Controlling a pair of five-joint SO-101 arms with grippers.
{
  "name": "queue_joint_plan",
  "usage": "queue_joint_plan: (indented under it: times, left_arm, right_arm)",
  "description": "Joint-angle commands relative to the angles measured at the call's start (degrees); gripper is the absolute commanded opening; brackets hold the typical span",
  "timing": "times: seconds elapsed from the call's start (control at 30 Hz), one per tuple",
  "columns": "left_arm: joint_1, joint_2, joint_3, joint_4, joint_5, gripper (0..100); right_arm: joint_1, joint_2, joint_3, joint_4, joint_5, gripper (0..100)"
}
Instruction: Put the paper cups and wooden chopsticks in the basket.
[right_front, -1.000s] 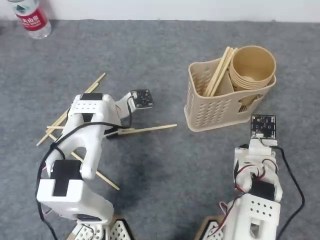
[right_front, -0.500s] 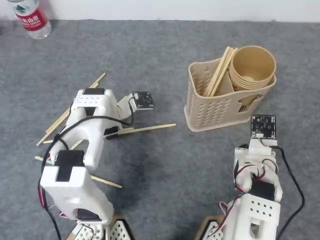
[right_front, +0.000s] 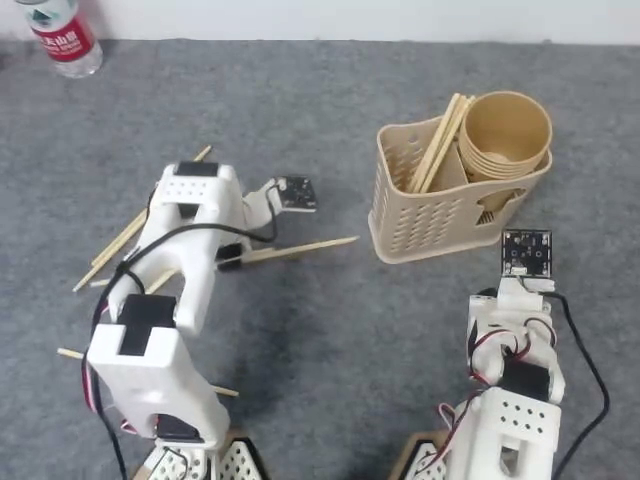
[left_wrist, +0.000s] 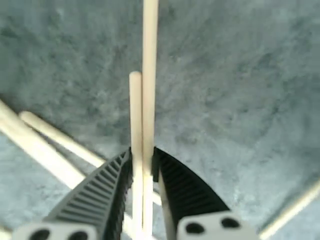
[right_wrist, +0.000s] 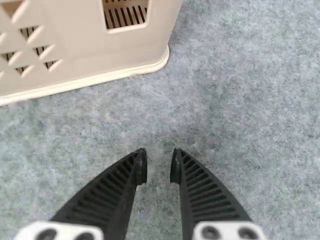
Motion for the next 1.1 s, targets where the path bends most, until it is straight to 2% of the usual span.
queue_joint_plan:
  times: [0.0, 0.2, 0.5, 0.63, 0.77, 0.87, 0.93, 1.07]
  left_arm:
    - [3.08, -0.79, -16.04, 14.24, -0.44, 1]
    - [3.96, -0.79, -38.55, 25.41, 4.31, 1]
    - [4.22, -1.93, -63.60, 25.49, 23.65, 1]
    - [8.70, -3.52, -73.45, 24.00, 35.60, 1]
    - [14.42, -5.19, -84.35, 21.27, 58.11, 1]
    - [18.29, -4.66, -91.03, 19.60, 72.00, 1]
    - [22.42, -4.22, -93.14, 20.40, 76.13, 1]
    - [32.62, -4.57, -95.60, 26.11, 76.40, 1]
  right_arm:
    - [-0.48, -0.57, -0.35, -1.10, 0.62, 9.7]
    - [-0.48, -0.57, -0.35, -1.10, 0.62, 9.7]
    - [-0.48, -0.57, -0.35, -1.10, 0.62, 9.7]
    - [-0.48, -0.57, -0.35, -1.01, 0.62, 9.7]
    - [-0.48, -0.57, -0.35, -1.01, 0.62, 9.7]
    - [-0.48, -0.57, -0.35, -1.01, 0.62, 9.7]
    - [-0.48, -0.57, -0.35, -1.01, 0.62, 9.7]
    - [-0.48, -0.57, -0.35, -1.01, 0.62, 9.7]
